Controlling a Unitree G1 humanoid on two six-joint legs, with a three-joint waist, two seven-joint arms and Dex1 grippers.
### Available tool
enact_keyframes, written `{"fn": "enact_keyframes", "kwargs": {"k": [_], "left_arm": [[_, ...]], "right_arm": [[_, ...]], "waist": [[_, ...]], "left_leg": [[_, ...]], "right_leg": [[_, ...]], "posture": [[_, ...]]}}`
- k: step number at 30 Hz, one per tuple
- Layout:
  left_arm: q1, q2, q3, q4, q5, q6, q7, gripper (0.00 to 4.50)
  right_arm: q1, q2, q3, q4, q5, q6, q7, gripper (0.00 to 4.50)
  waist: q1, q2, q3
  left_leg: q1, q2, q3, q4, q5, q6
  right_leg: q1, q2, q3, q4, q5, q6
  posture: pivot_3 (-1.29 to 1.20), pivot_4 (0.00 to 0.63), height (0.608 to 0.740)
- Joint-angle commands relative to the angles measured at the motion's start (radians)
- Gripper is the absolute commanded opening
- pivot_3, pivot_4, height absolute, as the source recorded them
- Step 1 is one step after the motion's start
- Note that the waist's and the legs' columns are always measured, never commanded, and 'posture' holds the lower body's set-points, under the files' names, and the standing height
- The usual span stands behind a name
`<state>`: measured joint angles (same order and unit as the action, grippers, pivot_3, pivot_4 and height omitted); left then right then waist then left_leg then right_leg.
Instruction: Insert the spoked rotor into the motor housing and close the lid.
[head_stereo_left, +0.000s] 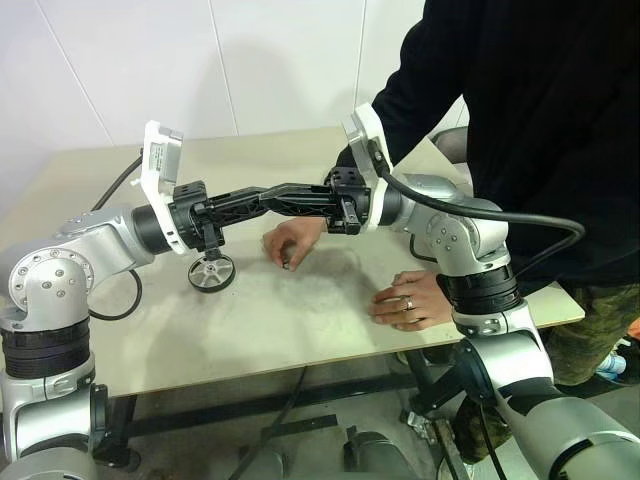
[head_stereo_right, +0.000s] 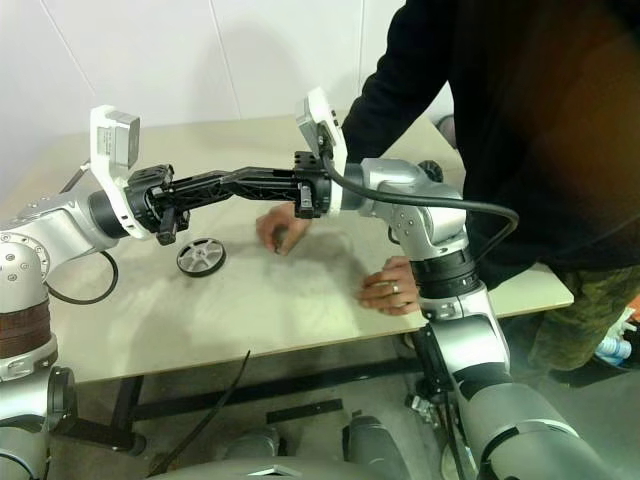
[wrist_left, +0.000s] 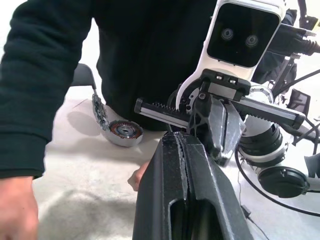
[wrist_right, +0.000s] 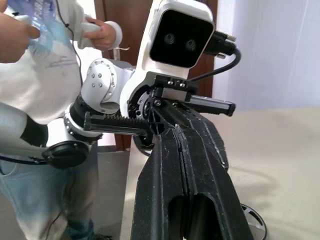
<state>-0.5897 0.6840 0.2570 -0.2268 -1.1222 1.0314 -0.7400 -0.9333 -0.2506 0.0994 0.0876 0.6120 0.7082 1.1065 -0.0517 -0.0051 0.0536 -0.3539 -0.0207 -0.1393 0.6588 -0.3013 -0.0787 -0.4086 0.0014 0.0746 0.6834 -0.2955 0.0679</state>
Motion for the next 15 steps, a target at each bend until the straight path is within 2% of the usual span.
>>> {"fn": "enact_keyframes", "kwargs": {"k": [1,5,9,13,15], "left_arm": [[-0.031,-0.042,-0.01,-0.017,0.037,-0.063,0.035,0.02],[-0.019,-0.053,-0.009,-0.051,0.001,-0.042,0.021,0.02],[0.033,0.032,0.005,-0.064,-0.045,0.015,-0.07,0.02],[0.027,0.034,0.006,-0.05,-0.034,-0.011,-0.047,0.02],[0.027,0.035,0.003,-0.053,-0.03,-0.021,-0.055,0.02]], "right_arm": [[-0.041,0.034,-0.04,0.021,-0.005,-0.054,-0.055,0.0],[-0.054,0.03,-0.033,0.038,-0.009,-0.063,-0.049,0.0],[-0.028,-0.036,0.001,0.017,0.014,-0.003,0.043,0.0],[-0.051,0.016,-0.027,0.095,-0.038,-0.092,-0.05,0.0],[-0.047,0.012,-0.015,0.079,-0.024,-0.075,-0.018,0.0]], "waist": [[0.002,0.0,0.0],[0.005,0.0,0.0],[0.0,0.0,0.0],[-0.003,0.0,0.0],[-0.005,0.0,0.0]], "left_leg": [[0.0,0.0,0.0,0.0,0.0,0.0],[0.0,0.0,0.0,0.001,0.0,0.0],[-0.001,0.0,0.0,0.0,0.0,0.0],[0.0,0.0,0.0,0.001,0.0,0.0],[0.001,0.0,0.001,0.001,0.0,0.0]], "right_leg": [[0.0,0.0,0.0,0.0,0.0,0.0],[0.0,0.0,0.0,0.0,0.0,0.0],[-0.001,0.0,0.0,0.0,0.0,0.0],[0.0,0.0,0.0,0.0,0.0,0.0],[0.001,0.003,0.0,0.001,0.0,0.0]], "posture": [[0.0,0.0,0.74],[0.0,0.0,0.74],[0.0,0.0,0.74],[0.0,0.0,0.74],[0.0,0.0,0.74]]}}
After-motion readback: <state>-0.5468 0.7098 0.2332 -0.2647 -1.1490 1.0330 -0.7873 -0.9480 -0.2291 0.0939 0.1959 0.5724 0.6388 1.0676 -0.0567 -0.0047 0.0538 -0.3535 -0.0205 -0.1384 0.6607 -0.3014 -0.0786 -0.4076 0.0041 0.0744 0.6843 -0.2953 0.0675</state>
